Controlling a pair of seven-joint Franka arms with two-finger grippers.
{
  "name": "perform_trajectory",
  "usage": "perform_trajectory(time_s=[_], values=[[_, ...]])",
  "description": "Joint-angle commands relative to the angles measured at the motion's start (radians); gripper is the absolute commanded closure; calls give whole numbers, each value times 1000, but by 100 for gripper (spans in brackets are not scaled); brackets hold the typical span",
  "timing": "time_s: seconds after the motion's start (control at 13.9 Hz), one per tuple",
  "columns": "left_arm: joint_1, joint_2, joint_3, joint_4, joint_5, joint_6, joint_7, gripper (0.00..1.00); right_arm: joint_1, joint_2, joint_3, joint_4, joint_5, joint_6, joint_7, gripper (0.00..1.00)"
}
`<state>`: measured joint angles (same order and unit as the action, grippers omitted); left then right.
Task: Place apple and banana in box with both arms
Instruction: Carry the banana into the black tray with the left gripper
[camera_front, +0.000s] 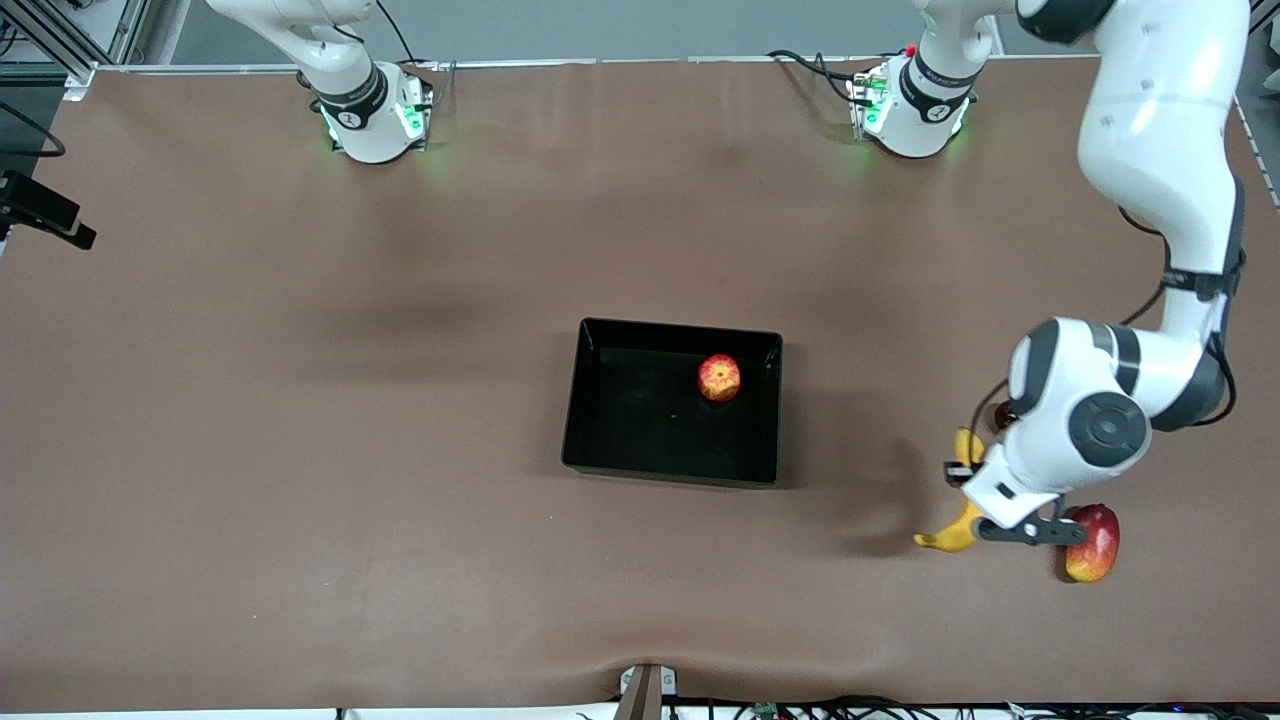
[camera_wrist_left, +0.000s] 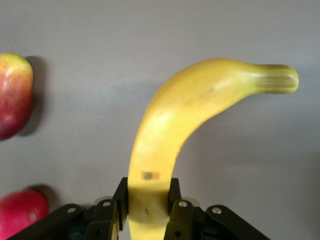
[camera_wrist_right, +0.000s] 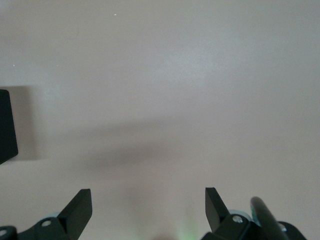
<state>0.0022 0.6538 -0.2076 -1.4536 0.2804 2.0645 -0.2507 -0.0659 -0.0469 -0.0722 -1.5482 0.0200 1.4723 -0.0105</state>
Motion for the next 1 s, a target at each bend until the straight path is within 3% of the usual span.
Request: perform_trajectory(time_s=[0.0, 0.36, 0.65, 0.93], values=[[-94, -97, -16, -25, 2, -102, -131, 100, -26, 5, 11, 16, 25, -6, -9, 0], [-266, -109, -99, -22, 5, -127, -514, 100, -38, 5, 11, 14, 37, -7, -8, 0], [-442, 16, -96, 91, 2, -95, -726, 100, -41, 5, 11, 14, 38, -9, -8, 0], [-505, 85, -93, 114, 3, 35, -794, 100, -41, 7, 11, 14, 38, -9, -8, 0]])
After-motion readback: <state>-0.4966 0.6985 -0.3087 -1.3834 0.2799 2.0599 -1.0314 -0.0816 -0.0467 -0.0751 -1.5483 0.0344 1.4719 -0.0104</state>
